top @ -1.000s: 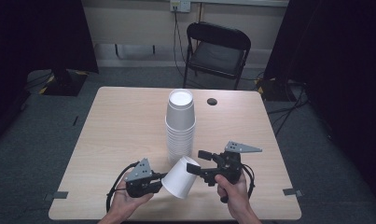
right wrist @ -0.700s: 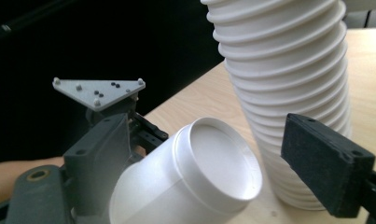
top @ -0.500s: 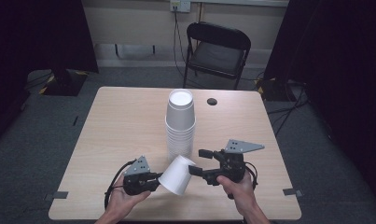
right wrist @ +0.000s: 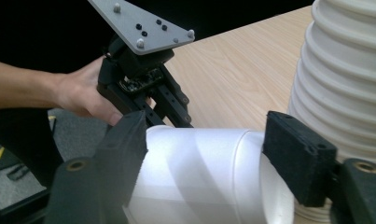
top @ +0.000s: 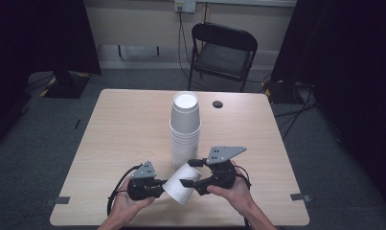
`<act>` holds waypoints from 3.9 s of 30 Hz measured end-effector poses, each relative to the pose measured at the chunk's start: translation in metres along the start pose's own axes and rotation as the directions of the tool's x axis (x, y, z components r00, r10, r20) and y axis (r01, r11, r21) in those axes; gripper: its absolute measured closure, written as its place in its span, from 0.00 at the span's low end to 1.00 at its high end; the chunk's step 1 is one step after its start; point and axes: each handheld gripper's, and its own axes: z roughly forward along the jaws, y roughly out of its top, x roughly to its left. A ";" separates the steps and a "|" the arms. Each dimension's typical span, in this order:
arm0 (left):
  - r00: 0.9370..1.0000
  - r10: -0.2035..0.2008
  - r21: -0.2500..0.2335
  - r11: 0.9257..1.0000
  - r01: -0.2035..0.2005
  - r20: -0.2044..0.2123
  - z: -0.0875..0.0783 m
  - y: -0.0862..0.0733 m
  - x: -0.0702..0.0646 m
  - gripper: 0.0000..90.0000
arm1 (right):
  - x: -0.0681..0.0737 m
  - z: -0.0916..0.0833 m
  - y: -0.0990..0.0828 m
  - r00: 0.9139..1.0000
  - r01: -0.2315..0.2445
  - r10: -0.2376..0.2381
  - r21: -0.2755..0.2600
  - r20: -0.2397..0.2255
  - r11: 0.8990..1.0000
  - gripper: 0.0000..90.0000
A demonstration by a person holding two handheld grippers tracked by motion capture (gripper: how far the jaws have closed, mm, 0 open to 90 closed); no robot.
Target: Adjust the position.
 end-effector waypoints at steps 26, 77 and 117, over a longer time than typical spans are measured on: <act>0.997 -0.041 -0.017 0.999 0.042 0.064 0.001 0.001 0.001 0.94 | 0.003 0.009 -0.017 0.968 0.249 -0.246 0.221 -0.041 0.943 0.16; 0.974 -0.176 -0.162 0.967 0.197 0.140 -0.011 -0.001 0.013 0.94 | 0.017 0.050 -0.060 0.955 0.274 -0.295 0.264 0.040 0.925 0.18; 0.987 -0.127 -0.196 0.970 0.144 0.097 -0.017 0.004 0.006 0.70 | 0.018 0.048 -0.057 0.942 0.312 -0.332 0.236 0.052 0.920 0.18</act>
